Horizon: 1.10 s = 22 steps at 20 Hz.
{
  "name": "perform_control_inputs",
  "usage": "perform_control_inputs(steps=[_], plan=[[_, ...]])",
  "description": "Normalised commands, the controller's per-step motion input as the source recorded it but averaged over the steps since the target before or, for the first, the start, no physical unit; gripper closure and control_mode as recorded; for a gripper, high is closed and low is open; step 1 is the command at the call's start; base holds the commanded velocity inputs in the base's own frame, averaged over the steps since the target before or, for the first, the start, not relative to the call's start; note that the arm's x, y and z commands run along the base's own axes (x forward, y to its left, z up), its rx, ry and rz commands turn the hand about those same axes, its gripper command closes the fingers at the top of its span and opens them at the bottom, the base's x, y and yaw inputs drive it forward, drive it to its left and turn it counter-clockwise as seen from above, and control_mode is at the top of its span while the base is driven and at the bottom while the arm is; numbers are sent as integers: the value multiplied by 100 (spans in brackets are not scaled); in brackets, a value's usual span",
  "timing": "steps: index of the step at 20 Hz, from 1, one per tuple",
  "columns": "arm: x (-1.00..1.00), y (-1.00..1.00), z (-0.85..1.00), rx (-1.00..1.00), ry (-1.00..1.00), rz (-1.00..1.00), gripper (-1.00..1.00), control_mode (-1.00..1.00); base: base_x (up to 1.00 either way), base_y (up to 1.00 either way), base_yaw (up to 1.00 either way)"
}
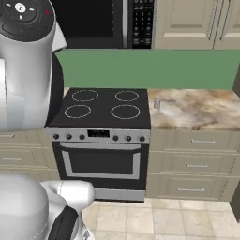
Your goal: Collect the paprika, ketchup, and shaker from the cabinet and place them next to the stove.
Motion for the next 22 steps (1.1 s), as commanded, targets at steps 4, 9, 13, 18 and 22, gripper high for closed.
perform_control_inputs(steps=[4,9,13,18,22], plan=[[0,0,0,0,0,0,100,100,60,78,17],[0,0,0,0,0,0,100,100,62,64,2],[0,0,0,0,0,0,100,100,21,70,0],[0,0,0,0,0,0,100,100,25,75,0],[0,0,0,0,0,0,100,100,47,56,-2]])
